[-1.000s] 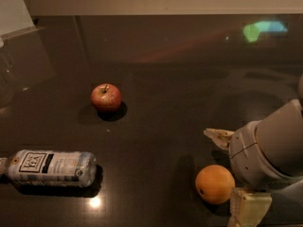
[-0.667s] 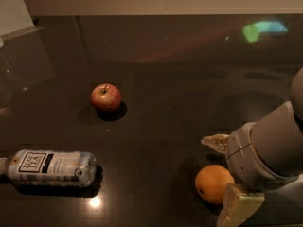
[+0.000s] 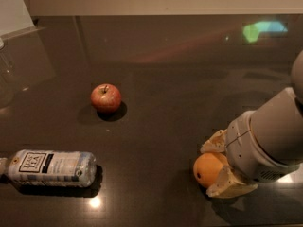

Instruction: Move orange near apple

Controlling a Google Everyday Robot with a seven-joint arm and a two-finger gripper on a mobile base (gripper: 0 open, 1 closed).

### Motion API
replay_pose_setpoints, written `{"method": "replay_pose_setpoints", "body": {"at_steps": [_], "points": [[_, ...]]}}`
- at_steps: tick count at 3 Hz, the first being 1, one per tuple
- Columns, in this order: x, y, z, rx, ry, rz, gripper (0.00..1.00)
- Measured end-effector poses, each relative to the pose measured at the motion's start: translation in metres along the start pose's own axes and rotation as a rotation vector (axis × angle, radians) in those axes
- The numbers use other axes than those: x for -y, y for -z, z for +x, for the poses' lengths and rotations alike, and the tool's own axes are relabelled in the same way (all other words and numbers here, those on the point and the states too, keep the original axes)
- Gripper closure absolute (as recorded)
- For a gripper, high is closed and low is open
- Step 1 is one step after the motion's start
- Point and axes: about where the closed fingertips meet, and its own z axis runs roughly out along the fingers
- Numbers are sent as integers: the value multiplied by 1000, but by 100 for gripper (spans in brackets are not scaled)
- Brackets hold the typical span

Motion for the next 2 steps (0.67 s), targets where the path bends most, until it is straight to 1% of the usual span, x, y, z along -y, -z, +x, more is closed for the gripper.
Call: {"method": "replay_pose_setpoints", "body": {"at_steps": [1,2], "points": [[26,15,-22,21,-21,30,88],[66,23,-57,59,-50,53,100]]}}
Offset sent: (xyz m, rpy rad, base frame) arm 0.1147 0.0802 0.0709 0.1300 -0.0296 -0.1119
